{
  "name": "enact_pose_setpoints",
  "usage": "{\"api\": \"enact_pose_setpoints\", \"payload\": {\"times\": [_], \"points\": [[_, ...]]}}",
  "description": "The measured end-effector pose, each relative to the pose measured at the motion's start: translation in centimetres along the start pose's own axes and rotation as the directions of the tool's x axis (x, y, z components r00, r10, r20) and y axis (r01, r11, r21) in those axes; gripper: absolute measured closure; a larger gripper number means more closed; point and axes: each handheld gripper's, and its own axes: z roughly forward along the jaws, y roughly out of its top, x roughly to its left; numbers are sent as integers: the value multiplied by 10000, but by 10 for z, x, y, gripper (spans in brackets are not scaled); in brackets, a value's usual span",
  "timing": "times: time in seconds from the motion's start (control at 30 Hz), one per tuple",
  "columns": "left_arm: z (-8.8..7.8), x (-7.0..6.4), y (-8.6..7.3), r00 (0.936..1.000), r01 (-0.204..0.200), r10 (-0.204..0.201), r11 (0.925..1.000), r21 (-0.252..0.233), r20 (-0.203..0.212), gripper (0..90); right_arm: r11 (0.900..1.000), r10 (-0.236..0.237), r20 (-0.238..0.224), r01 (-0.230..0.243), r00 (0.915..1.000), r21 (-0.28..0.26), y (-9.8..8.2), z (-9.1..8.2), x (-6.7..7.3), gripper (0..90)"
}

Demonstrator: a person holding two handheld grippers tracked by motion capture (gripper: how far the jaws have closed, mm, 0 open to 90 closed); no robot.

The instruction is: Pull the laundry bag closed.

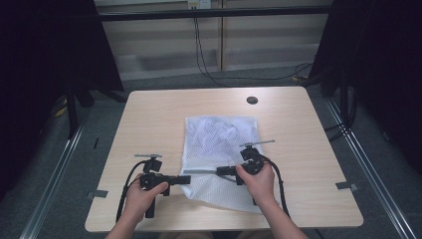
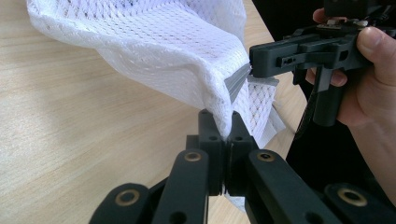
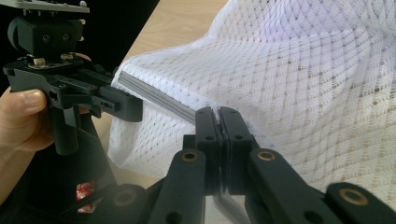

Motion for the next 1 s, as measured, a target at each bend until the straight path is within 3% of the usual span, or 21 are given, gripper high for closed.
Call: {"api": "enact_pose_setpoints", "payload": {"times": [1.0], "points": [[0, 0, 0, 10000, 89, -89, 9999, -58, -34, 886, 9999, 125, -14, -125, 9999, -14, -1, -5, -6, 873]]}}
